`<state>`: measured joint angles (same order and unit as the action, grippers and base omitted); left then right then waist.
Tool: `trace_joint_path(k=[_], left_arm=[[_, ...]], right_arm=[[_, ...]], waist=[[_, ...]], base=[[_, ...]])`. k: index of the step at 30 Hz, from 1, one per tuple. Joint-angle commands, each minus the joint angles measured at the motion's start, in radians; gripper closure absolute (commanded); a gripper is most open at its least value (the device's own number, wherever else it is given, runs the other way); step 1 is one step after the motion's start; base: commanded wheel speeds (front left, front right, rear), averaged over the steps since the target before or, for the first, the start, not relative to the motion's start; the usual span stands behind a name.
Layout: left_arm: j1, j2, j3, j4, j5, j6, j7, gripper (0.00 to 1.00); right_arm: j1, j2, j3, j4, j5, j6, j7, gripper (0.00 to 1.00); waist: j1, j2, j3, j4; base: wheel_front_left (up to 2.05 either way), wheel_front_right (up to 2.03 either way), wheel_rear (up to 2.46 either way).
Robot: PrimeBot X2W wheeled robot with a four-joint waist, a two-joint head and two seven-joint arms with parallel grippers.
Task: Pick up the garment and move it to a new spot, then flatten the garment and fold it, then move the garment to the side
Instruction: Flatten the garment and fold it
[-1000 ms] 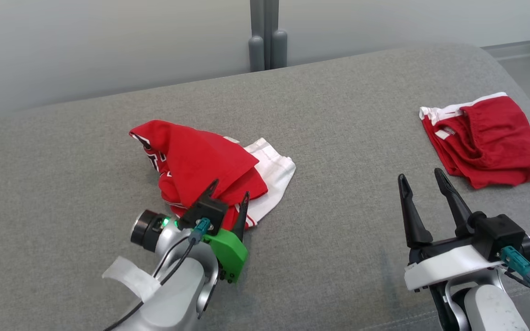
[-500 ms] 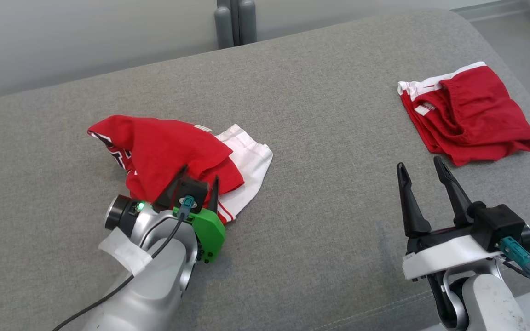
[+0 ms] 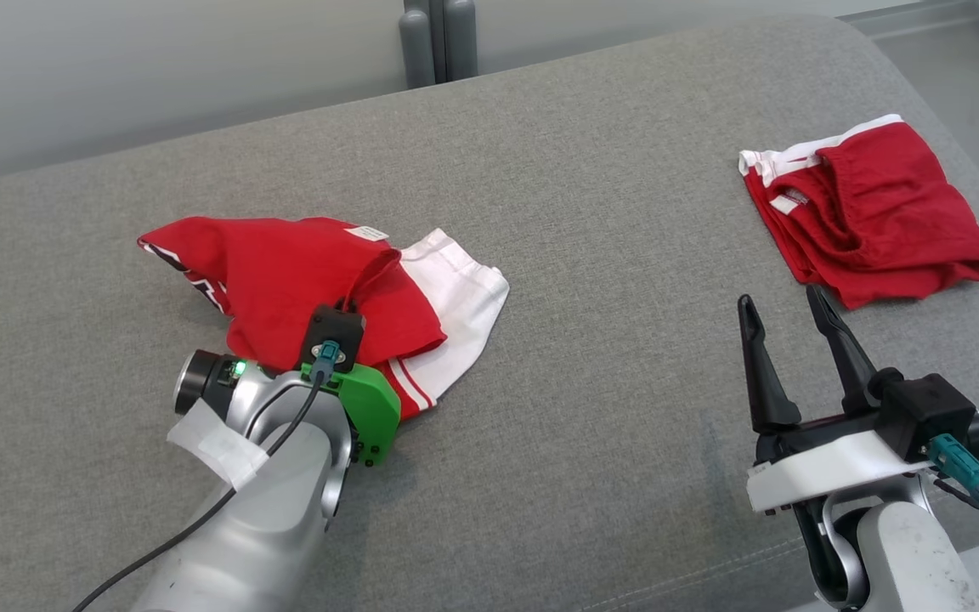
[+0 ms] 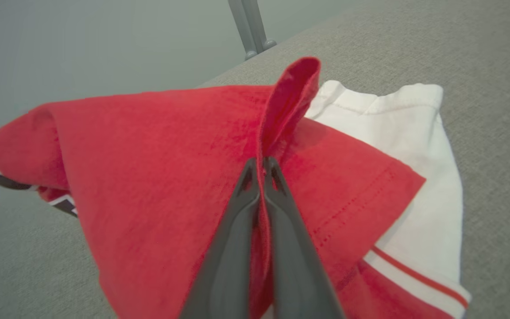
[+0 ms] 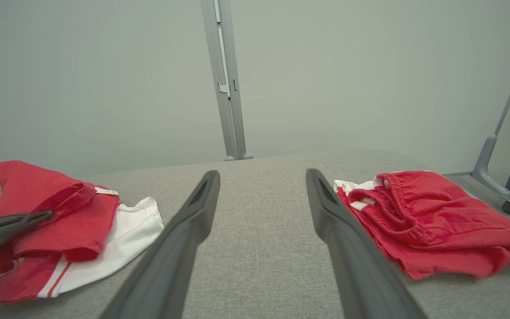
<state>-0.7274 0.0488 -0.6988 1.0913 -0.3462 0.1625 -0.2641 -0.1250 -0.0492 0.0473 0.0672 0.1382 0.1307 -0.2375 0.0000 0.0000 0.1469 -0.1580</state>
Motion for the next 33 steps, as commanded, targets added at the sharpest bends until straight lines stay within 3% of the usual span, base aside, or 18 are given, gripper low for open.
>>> trace_joint_path(k=[1,7,16,23,33], left_arm=[[-0.014,0.003,0.002,0.007,0.000,0.007,0.000,1.00],[-0.029,0.004,0.027,-0.030,-0.011,0.012,0.000,1.00],[0.003,0.044,0.193,-0.280,-0.016,0.043,0.000,1.00],[0.039,0.123,0.336,-0.344,-0.021,0.060,0.000,1.00],[0.128,0.241,0.491,-0.286,-0.055,0.063,0.000,1.00]], right_arm=[[-0.007,-0.003,-0.001,0.004,0.003,0.000,-0.004,0.00],[-0.004,-0.003,-0.007,0.004,-0.001,0.000,-0.004,0.00],[0.017,-0.003,-0.019,-0.002,-0.007,0.000,0.004,0.00],[0.023,-0.003,-0.022,-0.010,-0.007,0.000,0.008,0.00],[0.028,-0.003,-0.026,-0.019,0.000,0.000,0.008,0.00]], waist=[[0.0000,0.0000,-0.003,0.003],[0.0000,0.0000,-0.013,0.012],[0.0000,0.0000,-0.043,0.055],[0.0000,0.0000,-0.053,0.084],[0.0000,0.0000,-0.038,0.099]], base=[[0.00,0.00,0.00],[0.00,0.00,0.00],[0.00,0.00,0.00],[0.00,0.00,0.00],[0.00,0.00,0.00]])
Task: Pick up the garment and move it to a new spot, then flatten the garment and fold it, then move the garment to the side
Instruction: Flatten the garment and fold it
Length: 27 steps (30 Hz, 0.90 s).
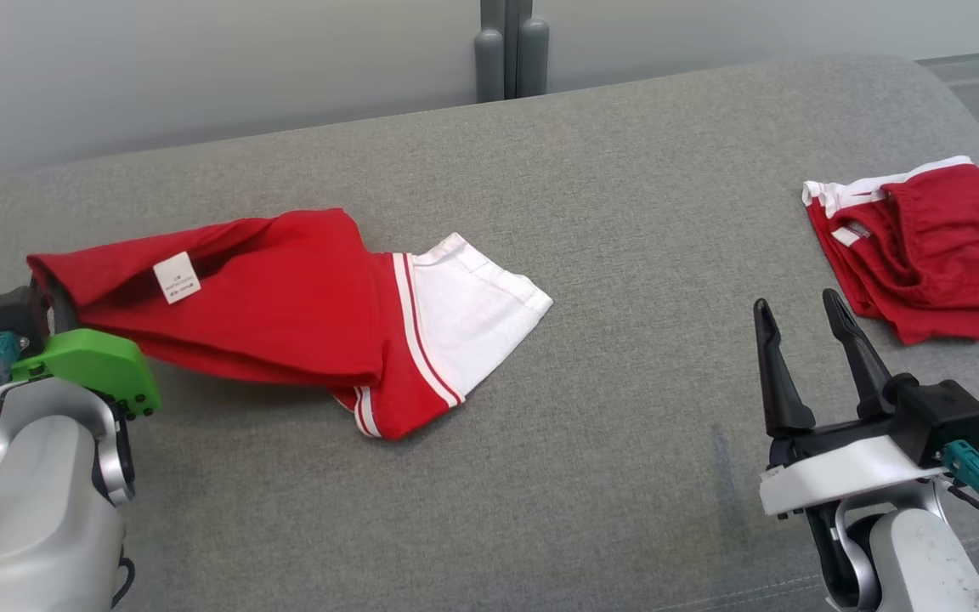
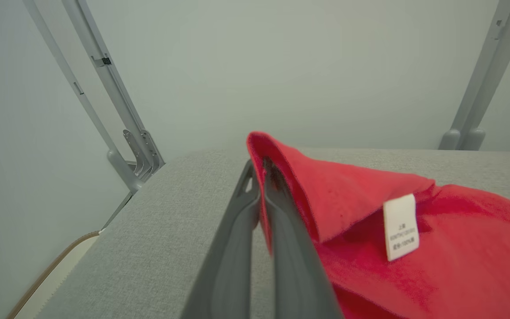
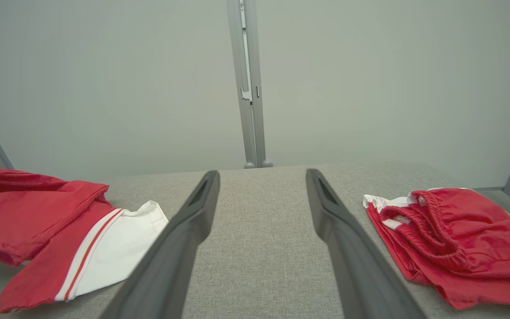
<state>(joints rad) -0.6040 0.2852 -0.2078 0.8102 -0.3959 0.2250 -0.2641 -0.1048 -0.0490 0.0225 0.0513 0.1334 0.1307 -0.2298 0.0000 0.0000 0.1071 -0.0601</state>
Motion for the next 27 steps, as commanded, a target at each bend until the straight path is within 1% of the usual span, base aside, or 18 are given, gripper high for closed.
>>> trace_joint_path(k=[1,5,6,7,8,14,17,19,21,23,27], left_arm=[[0.011,0.012,0.008,0.009,-0.008,0.000,0.000,1.00],[0.013,0.028,0.019,0.067,-0.011,-0.013,0.000,1.00],[0.011,0.026,0.018,0.083,-0.012,-0.014,0.000,0.71],[0.008,0.022,0.016,0.094,-0.011,-0.020,0.000,0.25],[0.002,0.020,0.014,0.100,-0.008,-0.022,0.000,0.00],[0.024,-0.006,0.027,0.108,-0.014,-0.042,0.000,0.00],[0.033,-0.002,0.033,0.102,-0.010,-0.051,0.000,0.00],[0.043,-0.009,0.036,0.081,-0.010,-0.066,0.000,0.00],[0.062,-0.024,0.035,0.057,-0.008,-0.083,0.000,0.00],[0.096,-0.050,0.020,0.012,0.009,-0.103,0.000,0.00],[0.149,-0.102,-0.015,-0.026,0.033,-0.137,0.000,0.00]], right_arm=[[0.006,-0.003,-0.003,-0.002,0.004,0.000,0.000,0.00],[0.005,-0.003,0.004,0.005,0.005,0.000,0.003,0.00],[0.004,-0.003,0.007,0.007,0.005,0.000,0.003,0.00],[0.004,-0.003,0.008,0.008,0.006,0.000,0.004,0.00],[0.004,-0.003,0.009,0.010,0.007,0.000,0.004,0.00],[0.017,-0.003,0.012,0.019,0.003,0.000,0.008,0.00],[0.019,-0.003,0.013,0.019,0.002,0.000,0.010,0.00],[0.024,-0.003,0.013,0.017,0.001,0.000,0.011,0.00],[0.033,-0.003,0.011,0.016,0.000,0.000,0.013,0.00],[0.042,-0.003,0.013,0.016,0.002,0.000,0.013,0.00],[0.049,-0.003,0.017,0.016,0.006,0.000,0.015,0.00]], waist=[[0.0000,0.0000,0.003,0.002],[0.0000,0.0000,0.003,0.009],[0.0000,0.0000,0.002,0.011],[0.0000,0.0000,0.000,0.013],[0.0000,0.0000,-0.002,0.015],[0.0000,0.0000,-0.022,0.028],[0.0000,0.0000,-0.034,0.034],[0.0000,0.0000,-0.040,0.038],[0.0000,0.0000,-0.048,0.044],[0.0000,0.0000,-0.059,0.051],[0.0000,0.0000,-0.070,0.057]], base=[[0.00,0.00,0.00],[0.00,0.00,0.00],[0.00,0.00,0.00],[0.00,0.00,0.00],[0.00,0.00,0.00],[0.00,0.00,0.00],[0.00,0.00,0.00],[0.00,0.00,0.00],[0.00,0.00,0.00],[0.00,0.00,0.00],[0.00,0.00,0.00]])
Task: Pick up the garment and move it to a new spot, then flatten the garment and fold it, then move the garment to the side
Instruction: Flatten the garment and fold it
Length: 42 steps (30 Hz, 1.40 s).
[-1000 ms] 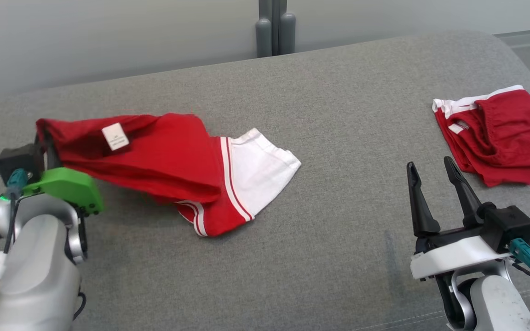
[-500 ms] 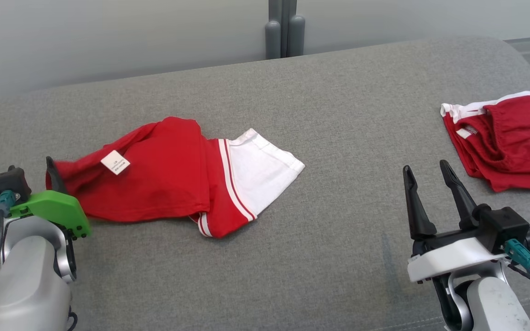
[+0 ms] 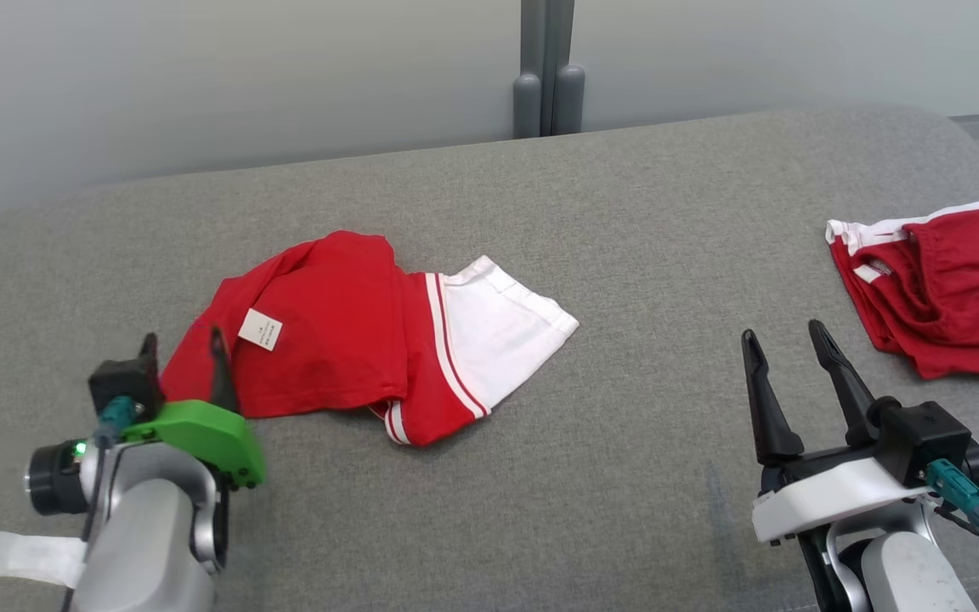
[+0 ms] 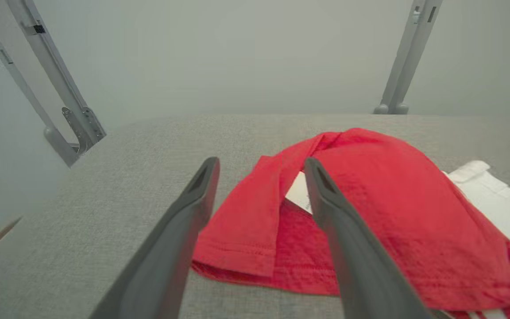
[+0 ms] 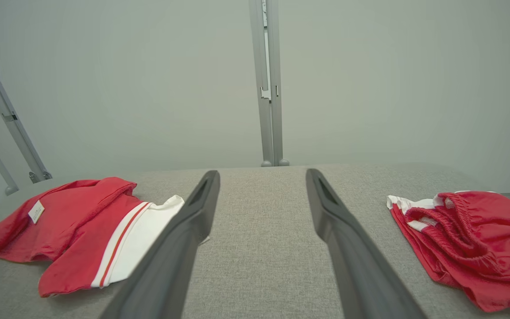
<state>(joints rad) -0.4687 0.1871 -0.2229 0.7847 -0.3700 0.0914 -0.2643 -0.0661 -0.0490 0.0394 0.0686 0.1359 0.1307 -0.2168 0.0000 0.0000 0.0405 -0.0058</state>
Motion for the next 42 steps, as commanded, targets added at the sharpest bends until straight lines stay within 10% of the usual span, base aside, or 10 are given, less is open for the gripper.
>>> trace_joint_path(k=[1,21,32,37,42], left_arm=[[0.025,-0.018,-0.010,-0.009,0.012,-0.010,0.000,0.00],[-0.038,-0.136,-0.227,0.143,-0.004,-0.060,0.009,0.00],[-0.094,-0.135,-0.374,0.185,-0.114,0.038,0.005,0.00],[-0.097,-0.135,-0.392,0.212,-0.123,0.046,0.001,0.67],[-0.101,-0.135,-0.407,0.215,-0.142,0.039,-0.002,0.88]], right_arm=[[0.013,-0.003,0.000,-0.001,0.003,0.000,0.003,0.00],[-0.016,-0.003,0.016,0.003,0.005,0.000,0.002,0.00],[-0.033,-0.003,0.012,0.017,0.013,0.000,-0.011,0.00],[-0.031,-0.003,0.002,0.020,0.015,0.000,-0.015,0.00],[-0.033,-0.003,0.005,0.021,0.016,0.000,-0.019,0.00]], waist=[[0.0000,0.0000,-0.005,0.003],[0.0000,0.0000,0.034,-0.053],[0.0000,0.0000,0.053,-0.073],[0.0000,0.0000,0.054,-0.063],[0.0000,0.0000,0.053,-0.051]], base=[[0.00,0.00,0.00],[0.00,0.00,0.00],[0.00,0.00,0.00],[0.00,0.00,0.00],[0.00,0.00,0.00]])
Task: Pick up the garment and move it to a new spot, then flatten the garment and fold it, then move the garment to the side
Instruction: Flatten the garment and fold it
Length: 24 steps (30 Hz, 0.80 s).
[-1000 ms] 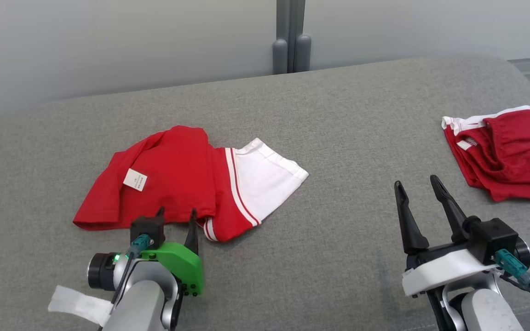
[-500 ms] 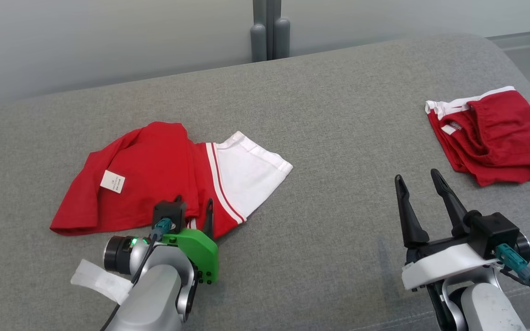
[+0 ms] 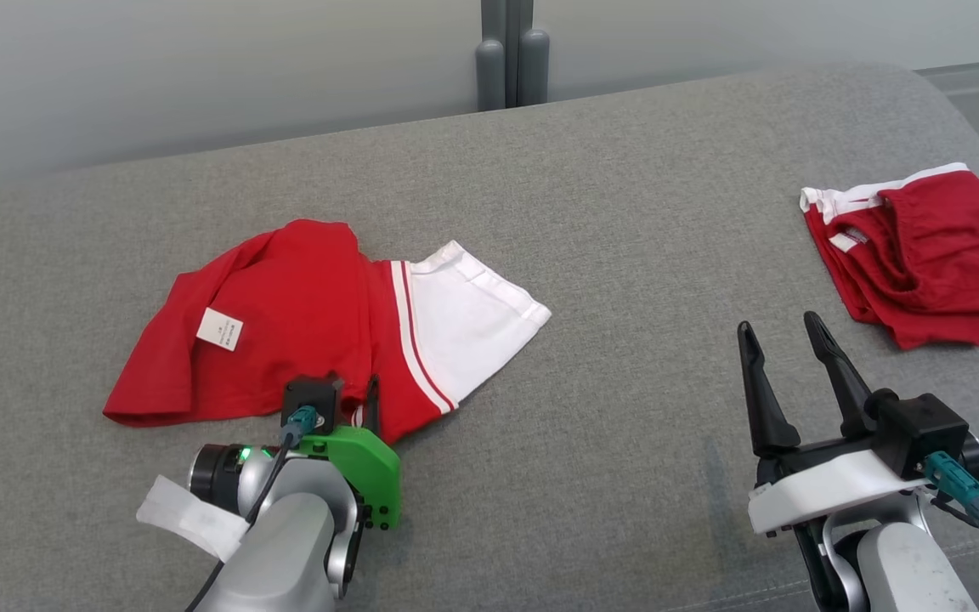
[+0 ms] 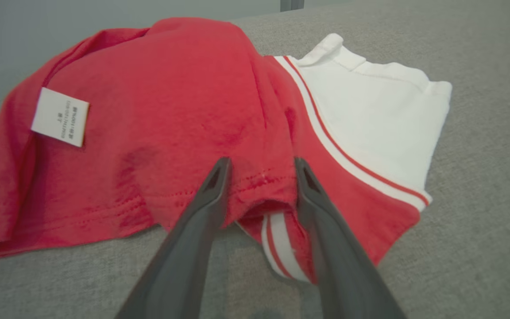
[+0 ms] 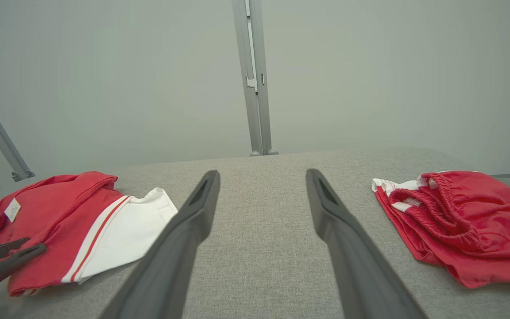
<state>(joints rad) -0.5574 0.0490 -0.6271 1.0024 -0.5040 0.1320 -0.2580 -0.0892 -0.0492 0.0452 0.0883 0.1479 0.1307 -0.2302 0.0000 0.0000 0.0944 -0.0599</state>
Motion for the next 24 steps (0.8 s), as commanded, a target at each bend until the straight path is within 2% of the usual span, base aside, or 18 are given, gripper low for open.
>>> trace_joint_path(k=[1,4,7,8,13,18,24], left_arm=[[-0.012,0.003,-0.004,-0.006,-0.012,-0.003,-0.009,0.89],[-0.013,0.003,-0.001,-0.022,-0.019,-0.003,-0.007,0.89],[-0.009,0.003,0.003,-0.038,-0.019,0.000,-0.007,0.94],[-0.004,0.003,0.006,-0.045,-0.020,0.001,-0.007,0.99],[0.009,0.012,0.018,-0.084,0.011,0.007,-0.007,1.00],[0.048,0.039,0.026,-0.168,0.058,0.007,-0.006,1.00],[0.147,0.104,0.018,-0.275,0.118,0.011,-0.006,1.00]], right_arm=[[-0.010,-0.003,-0.001,0.002,0.004,0.000,-0.006,0.00],[-0.009,-0.003,-0.005,0.002,0.002,0.000,-0.009,0.00],[-0.007,-0.003,-0.007,0.003,0.001,0.000,-0.009,0.00],[-0.006,-0.003,-0.007,0.003,0.001,0.000,-0.010,0.00],[-0.006,-0.003,-0.006,0.005,0.002,0.000,-0.011,0.00],[0.006,-0.003,-0.019,0.006,-0.001,0.000,-0.010,0.00],[0.019,-0.003,-0.024,0.010,0.007,0.000,-0.009,0.00]], waist=[[0.0000,0.0000,-0.001,0.005],[0.0000,0.0000,-0.003,0.011],[0.0000,0.0000,-0.004,0.015],[0.0000,0.0000,-0.005,0.017],[0.0000,0.0000,-0.010,0.025],[0.0000,0.0000,-0.019,0.045],[0.0000,0.0000,-0.025,0.095]], base=[[0.00,0.00,0.00],[0.00,0.00,0.00],[0.00,0.00,0.00],[0.00,0.00,0.00],[0.00,0.00,0.00],[0.00,0.00,0.00],[0.00,0.00,0.00]])
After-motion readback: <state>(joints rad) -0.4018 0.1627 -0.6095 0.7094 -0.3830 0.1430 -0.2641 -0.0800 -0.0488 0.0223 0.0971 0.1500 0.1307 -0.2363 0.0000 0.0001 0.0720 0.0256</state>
